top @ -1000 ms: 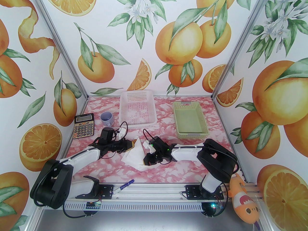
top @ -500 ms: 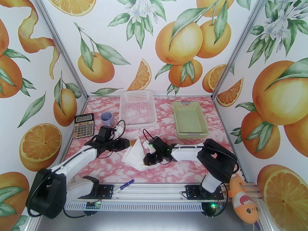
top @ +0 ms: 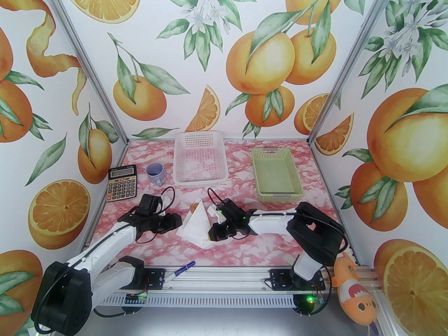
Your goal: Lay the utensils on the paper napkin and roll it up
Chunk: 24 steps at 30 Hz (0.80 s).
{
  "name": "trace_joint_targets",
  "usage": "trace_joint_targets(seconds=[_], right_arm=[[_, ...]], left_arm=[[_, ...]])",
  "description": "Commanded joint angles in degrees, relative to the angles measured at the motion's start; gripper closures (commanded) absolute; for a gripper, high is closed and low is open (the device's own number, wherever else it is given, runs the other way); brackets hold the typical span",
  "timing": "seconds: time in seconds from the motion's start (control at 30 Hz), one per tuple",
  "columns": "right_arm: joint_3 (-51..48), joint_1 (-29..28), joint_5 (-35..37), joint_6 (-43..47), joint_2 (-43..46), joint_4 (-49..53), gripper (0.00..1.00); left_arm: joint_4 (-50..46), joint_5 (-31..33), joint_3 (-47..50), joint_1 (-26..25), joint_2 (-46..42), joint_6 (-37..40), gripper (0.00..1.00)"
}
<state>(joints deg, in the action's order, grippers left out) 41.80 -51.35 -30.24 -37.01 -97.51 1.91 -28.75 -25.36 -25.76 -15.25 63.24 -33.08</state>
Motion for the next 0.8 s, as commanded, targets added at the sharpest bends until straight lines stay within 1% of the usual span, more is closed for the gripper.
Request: trace_joint_targets(seconds=[0.0, 0.17, 0.23, 0.37, 0.57, 0.77], right_arm=[[-0.8, -0.7, 3.8, 0.8, -2.5, 6.4, 1.0], [-0.8, -0.7, 3.8, 0.8, -2.5, 6.4, 1.0], [-0.8, -0.7, 3.8, 0.8, -2.5, 6.4, 1.0], [-0.7, -0.7, 3.7, 0.8, -2.6, 6.4, 1.0], [-0.8, -0.7, 3.9, 0.9, -2.4, 6.4, 1.0], [-0.8, -0.7, 3.8, 0.9, -2.4, 6.4, 1.0]], left_arm=[[-0.5, 0.1, 0.7, -1.1, 3.2, -0.8, 0.55], [3.0, -2.7, 1.9, -3.2, 5.8, -1.7, 0.58], [5.0, -4.8, 2.5, -3.6, 6.2, -2.4, 0.58], [7.4, -7.0, 3.1, -4.0, 6.3, -3.4, 0.6], [19.7, -13.9, 5.4, -4.0, 5.9, -10.3, 0.62], [20.9, -12.5, 5.0, -3.5, 6.5, -10.5, 0.63]])
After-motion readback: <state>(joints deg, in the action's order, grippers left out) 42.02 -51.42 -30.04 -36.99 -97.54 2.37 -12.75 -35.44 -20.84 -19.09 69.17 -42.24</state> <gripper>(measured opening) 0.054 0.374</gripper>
